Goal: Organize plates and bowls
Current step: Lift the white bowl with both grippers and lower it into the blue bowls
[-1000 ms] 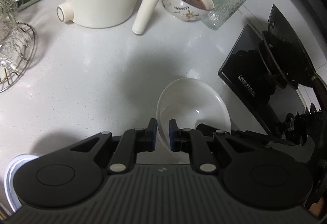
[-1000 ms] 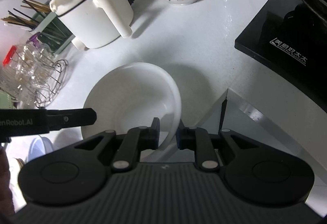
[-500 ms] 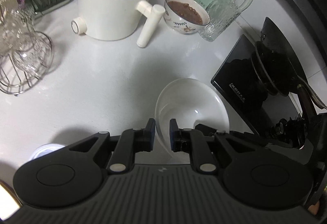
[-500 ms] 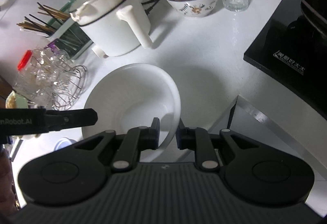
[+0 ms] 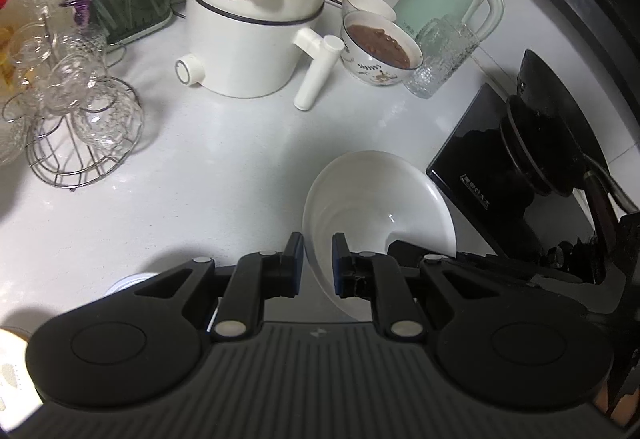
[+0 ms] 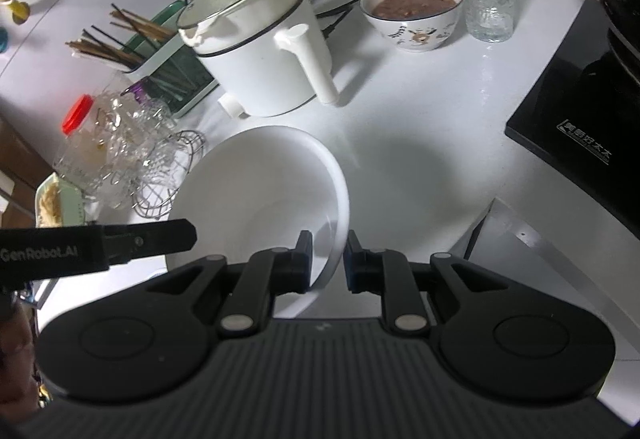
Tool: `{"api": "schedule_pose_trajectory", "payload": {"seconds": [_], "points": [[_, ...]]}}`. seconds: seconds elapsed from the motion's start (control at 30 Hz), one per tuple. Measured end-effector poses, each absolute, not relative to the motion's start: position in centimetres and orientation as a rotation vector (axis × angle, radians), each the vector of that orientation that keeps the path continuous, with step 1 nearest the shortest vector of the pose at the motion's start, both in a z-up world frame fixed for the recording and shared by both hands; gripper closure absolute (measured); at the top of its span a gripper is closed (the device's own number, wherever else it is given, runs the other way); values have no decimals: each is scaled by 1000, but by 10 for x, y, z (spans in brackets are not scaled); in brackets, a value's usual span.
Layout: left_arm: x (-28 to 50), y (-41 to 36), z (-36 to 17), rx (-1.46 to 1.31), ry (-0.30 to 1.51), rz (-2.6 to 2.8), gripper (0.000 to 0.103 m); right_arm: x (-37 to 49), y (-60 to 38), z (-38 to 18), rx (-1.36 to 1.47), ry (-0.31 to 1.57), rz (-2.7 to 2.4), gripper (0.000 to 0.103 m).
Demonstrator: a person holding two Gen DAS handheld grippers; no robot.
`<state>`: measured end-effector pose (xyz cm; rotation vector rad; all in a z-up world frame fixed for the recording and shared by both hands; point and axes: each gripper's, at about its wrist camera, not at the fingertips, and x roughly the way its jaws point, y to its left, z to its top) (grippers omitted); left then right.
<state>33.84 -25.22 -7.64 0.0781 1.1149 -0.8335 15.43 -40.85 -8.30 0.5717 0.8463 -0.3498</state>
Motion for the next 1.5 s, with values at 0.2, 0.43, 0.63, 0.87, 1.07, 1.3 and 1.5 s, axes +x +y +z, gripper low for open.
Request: {"api": "schedule_pose_trajectory", "payload": {"seconds": [0.2,0.43,0.63,0.87,1.07,1.3,1.5], "points": [[342,-233,-70,19,1113,-798,87,163,-397,-78,541,847,-319,84],[346,-208,-65,-29,1108,-735,87,177,-381,-72,507,856,-263,84],[349,-181,-61,-72,1094,-683,87,191,-364,-67,475,859,-209,84],[348,-147,-47,-125,1023,-637,87,208,-345,-54,434,846,-127,84],[348,-117,-46,-211,996,-578,87,227,-327,-48,397,852,-62,84],[346,-84,-72,-302,1046,-482,87,247,-303,-68,393,957,-1,83],[337,-71,-99,-340,1104,-431,87,252,-286,-87,325,1056,29,83]]}}
